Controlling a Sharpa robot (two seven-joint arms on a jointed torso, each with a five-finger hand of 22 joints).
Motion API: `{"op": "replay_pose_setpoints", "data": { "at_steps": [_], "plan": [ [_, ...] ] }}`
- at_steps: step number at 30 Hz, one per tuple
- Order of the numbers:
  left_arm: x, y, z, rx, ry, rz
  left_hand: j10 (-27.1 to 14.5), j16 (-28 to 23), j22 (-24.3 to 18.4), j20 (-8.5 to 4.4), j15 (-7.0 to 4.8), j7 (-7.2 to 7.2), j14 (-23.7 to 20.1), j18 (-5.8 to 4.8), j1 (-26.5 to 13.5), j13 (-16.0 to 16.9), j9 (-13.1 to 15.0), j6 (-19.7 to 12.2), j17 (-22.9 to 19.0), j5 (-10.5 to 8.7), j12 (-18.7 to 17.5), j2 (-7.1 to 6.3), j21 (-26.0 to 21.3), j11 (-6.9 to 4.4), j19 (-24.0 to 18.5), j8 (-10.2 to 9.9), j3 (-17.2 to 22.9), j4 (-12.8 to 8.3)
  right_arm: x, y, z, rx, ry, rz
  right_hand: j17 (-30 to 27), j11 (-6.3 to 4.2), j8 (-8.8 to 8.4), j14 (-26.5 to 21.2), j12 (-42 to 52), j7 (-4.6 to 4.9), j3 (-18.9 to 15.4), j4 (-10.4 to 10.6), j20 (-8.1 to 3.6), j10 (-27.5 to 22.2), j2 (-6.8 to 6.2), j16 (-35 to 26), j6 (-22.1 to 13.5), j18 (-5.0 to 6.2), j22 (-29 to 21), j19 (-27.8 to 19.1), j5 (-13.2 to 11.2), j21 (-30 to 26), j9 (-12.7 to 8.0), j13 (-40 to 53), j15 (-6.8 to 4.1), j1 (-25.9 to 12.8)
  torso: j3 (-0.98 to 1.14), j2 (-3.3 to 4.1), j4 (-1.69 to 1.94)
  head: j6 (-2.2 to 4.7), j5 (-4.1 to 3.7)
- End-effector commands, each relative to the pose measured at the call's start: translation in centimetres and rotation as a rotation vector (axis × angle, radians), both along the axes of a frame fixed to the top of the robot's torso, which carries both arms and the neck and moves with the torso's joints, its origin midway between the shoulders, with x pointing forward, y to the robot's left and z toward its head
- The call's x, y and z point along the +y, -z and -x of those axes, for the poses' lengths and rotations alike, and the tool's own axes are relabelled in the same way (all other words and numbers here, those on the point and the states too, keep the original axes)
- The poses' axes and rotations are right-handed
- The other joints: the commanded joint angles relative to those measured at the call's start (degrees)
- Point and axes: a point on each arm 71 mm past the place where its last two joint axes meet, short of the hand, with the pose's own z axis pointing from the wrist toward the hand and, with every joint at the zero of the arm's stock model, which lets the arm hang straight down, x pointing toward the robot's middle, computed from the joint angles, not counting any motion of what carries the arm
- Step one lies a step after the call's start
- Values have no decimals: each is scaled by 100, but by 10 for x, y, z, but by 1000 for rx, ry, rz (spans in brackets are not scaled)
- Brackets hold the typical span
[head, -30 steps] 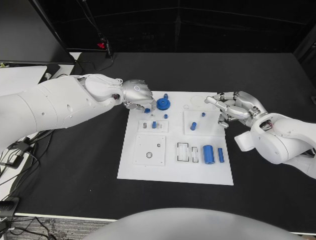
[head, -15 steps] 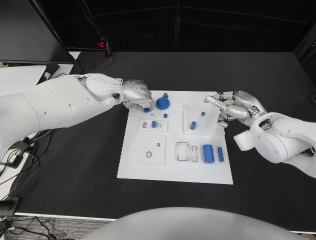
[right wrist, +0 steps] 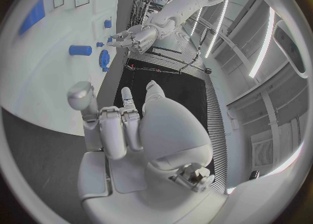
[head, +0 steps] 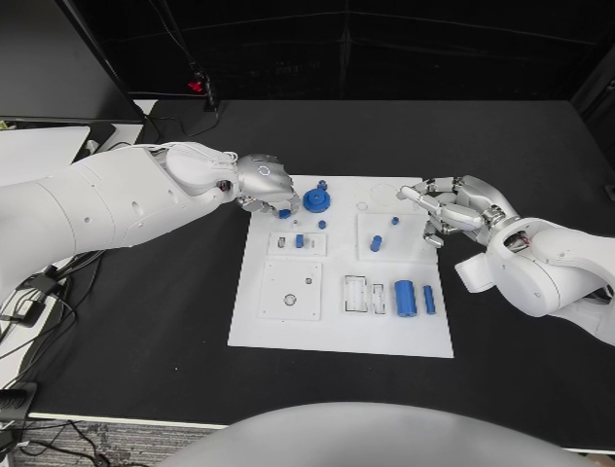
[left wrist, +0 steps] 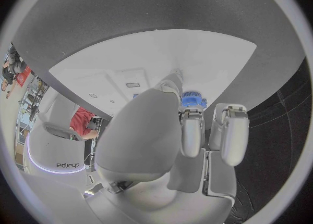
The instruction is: Assemble the parts on the task board
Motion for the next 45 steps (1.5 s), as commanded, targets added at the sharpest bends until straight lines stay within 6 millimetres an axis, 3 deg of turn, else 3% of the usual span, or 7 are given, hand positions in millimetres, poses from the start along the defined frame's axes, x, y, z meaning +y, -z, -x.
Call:
{"op": "replay_pose_setpoints", "data": {
  "at_steps": [1,15,23,37,45],
  "plan": [
    [0,0,0,1,3,-9,598,5,1509,48,-20,11,594,-38,-33,1505,-6,42,1510,15,8,38,18,-30,598,17,50,11,2,-1,0,-3,-13,-3,1039,5,18,328,-36,-3,-26,2,-5,629,15,-3,-46,30,-5,-32,30,-19,-5,825,-3,47,-4,2,-4,3,-1],
    [-2,1,-1,3,5,-12,598,5,1509,56,-2,36,594,-38,-44,1505,-3,171,1510,-15,8,64,18,-13,598,59,123,8,2,-1,0,0,-14,-2,1039,5,18,328,-36,-3,-26,2,-5,629,15,-3,-46,30,-5,-32,30,-19,-5,825,-3,47,2,4,-2,-9,-3],
    [-3,1,-1,4,10,-11,598,5,1509,70,15,32,594,-38,-181,1505,-40,202,1510,-308,8,50,18,-2,598,21,129,23,1,-1,1,0,-13,-2,1039,5,18,328,-36,-3,-26,2,-5,629,15,-3,-46,30,-5,-32,30,-19,-5,825,-3,47,1,4,-4,-30,-15],
    [-8,3,-2,22,8,-24,598,5,1509,74,17,33,594,-38,-162,1505,-42,266,1510,-362,8,71,18,-1,598,32,161,6,2,-1,1,1,-14,-2,1039,5,18,328,-36,-3,-26,2,-5,629,15,-3,-46,30,-5,-32,30,-19,-5,825,-3,47,0,2,-6,-57,-12],
    [-10,5,-2,35,-2,-34,598,5,1509,80,33,80,594,-38,-94,1505,-20,494,1510,-373,8,77,18,22,598,96,220,-5,2,-1,1,2,-15,-2,1037,6,24,327,-36,-2,-28,3,-4,629,18,-3,-48,31,-6,-33,35,-24,-6,825,-2,52,-1,-1,-3,-58,-16]
  ]
}}
